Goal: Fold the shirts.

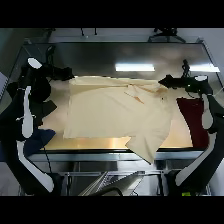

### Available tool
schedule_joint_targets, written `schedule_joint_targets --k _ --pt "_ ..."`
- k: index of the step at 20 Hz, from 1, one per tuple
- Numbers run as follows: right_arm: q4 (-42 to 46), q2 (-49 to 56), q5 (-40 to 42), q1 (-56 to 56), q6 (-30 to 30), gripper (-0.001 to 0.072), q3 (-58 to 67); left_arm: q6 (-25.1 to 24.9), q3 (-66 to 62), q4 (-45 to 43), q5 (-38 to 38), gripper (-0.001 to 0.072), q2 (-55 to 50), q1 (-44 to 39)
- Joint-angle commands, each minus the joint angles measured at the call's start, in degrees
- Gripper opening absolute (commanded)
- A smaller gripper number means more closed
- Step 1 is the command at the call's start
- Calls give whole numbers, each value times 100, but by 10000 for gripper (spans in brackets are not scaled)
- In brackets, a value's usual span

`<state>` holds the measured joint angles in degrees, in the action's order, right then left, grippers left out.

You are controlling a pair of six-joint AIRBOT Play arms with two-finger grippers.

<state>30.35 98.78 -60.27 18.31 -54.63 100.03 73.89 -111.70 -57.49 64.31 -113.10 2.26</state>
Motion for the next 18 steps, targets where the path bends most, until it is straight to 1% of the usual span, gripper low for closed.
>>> schedule_joint_targets --k 1,3,5,6,8,14,16,17,18 --pt "431 -35 -522 155 -4 19 151 382 -223 -857 240 8 -181 -20" --pt "1073 -151 -623 81 -39 19 151 396 -223 -892 249 8 -188 -20" --pt "1915 -203 -621 -59 -208 19 151 385 -212 -907 245 8 -214 -105" --pt "2369 -197 -619 -138 -382 19 149 374 -212 -903 247 8 -245 -105" --pt "2892 -184 -627 -249 -544 20 144 376 -212 -901 232 9 -332 -170" --pt "2905 -186 -439 -564 -518 21 144 376 -212 -903 -90 10 -431 -245" --pt "2907 -203 -308 -643 -520 21 146 376 -212 -901 -59 15 -431 -245" --pt "2909 -243 -317 -669 -520 23 146 374 -214 -903 46 151 -428 -245" --pt "2966 -295 -367 -691 -527 59 151 378 -214 -898 216 598 -428 -245"
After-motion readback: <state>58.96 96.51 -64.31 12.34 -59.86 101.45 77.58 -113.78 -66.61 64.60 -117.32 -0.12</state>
